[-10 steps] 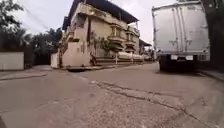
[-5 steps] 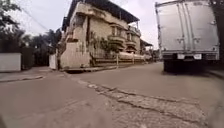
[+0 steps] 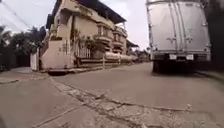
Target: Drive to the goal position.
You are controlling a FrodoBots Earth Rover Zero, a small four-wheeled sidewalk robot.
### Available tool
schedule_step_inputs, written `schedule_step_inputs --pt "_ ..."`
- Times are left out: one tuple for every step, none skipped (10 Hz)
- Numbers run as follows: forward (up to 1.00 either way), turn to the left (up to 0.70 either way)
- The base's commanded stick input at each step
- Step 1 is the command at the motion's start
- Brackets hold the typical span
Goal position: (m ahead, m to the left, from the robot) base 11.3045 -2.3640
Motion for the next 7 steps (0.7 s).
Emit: schedule_step_inputs --pt "0.85 0.00" --pt "0.85 0.00" --pt "0.85 0.00" --pt "0.85 0.00" --pt "0.85 0.00" --pt "0.85 0.00" --pt "0.85 0.00"
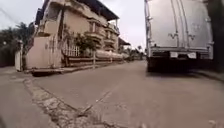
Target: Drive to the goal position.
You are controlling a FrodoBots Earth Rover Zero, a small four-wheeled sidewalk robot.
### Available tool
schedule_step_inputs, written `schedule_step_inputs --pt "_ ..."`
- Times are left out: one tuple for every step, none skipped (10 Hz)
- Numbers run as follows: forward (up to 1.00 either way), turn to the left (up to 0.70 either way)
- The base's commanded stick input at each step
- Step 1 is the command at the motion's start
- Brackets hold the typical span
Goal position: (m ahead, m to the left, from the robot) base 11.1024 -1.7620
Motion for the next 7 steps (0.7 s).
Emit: schedule_step_inputs --pt "0.85 0.00" --pt "0.85 -0.16" --pt "0.85 -0.34" --pt "0.85 -0.34" --pt "0.85 -0.33" --pt "0.85 -0.16" --pt "0.85 0.00"
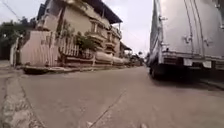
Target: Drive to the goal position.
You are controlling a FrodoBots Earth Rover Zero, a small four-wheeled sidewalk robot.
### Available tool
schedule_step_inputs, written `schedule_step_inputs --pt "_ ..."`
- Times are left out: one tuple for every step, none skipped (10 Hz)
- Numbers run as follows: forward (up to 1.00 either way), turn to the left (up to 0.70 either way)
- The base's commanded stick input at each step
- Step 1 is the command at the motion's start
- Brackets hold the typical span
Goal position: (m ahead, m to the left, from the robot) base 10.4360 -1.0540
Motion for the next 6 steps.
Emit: schedule_step_inputs --pt "0.85 0.00" --pt "0.85 0.00" --pt "0.85 0.00" --pt "0.85 0.00" --pt "0.85 0.00" --pt "0.85 0.00"
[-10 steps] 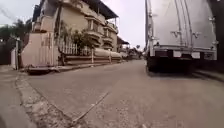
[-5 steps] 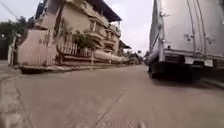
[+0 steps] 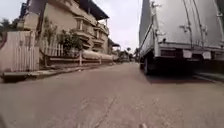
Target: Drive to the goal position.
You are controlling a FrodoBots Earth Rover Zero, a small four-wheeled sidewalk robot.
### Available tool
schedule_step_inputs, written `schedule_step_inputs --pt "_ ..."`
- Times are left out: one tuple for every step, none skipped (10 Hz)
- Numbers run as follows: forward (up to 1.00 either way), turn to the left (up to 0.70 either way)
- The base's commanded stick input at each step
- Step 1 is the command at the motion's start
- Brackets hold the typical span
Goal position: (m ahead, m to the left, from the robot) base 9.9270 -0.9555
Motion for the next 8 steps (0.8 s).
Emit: schedule_step_inputs --pt "0.85 0.00" --pt "0.85 0.00" --pt "0.85 0.00" --pt "0.85 -0.01" --pt "0.85 -0.21" --pt "0.85 -0.34" --pt "0.85 -0.34" --pt "0.85 -0.34"
